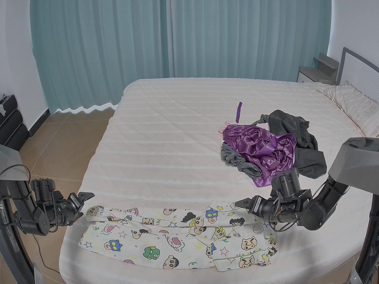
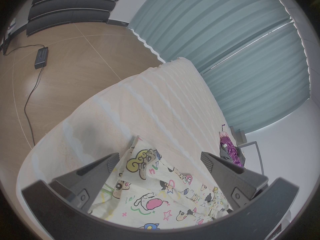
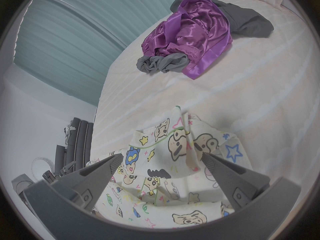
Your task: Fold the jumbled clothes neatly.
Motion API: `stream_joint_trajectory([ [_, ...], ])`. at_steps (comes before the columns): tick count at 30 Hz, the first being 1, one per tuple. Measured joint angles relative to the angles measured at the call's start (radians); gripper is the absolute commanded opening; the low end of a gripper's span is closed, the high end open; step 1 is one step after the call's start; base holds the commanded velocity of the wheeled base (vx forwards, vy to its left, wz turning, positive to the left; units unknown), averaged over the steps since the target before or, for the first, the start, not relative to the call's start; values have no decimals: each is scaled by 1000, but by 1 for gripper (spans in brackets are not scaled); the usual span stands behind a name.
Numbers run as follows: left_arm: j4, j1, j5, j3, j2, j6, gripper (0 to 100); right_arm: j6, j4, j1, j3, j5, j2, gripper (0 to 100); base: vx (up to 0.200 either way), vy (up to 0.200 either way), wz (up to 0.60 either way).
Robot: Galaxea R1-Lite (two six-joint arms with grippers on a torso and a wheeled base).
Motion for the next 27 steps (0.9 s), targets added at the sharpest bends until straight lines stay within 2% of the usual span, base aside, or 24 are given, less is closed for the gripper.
stream_joint_trajectory([
  [6,0,0,0,0,0,0,100,-60,-50,0,-23,0,59,100,0,0,0],
  [15,0,0,0,0,0,0,100,-81,-52,-4,-51,1,100,100,0,0,0],
  [16,0,0,-1,0,0,0,100,-81,-52,-4,-54,0,102,0,0,0,0],
  [27,0,0,0,-1,0,0,100,-93,-50,-5,-67,-8,133,0,0,0,0],
])
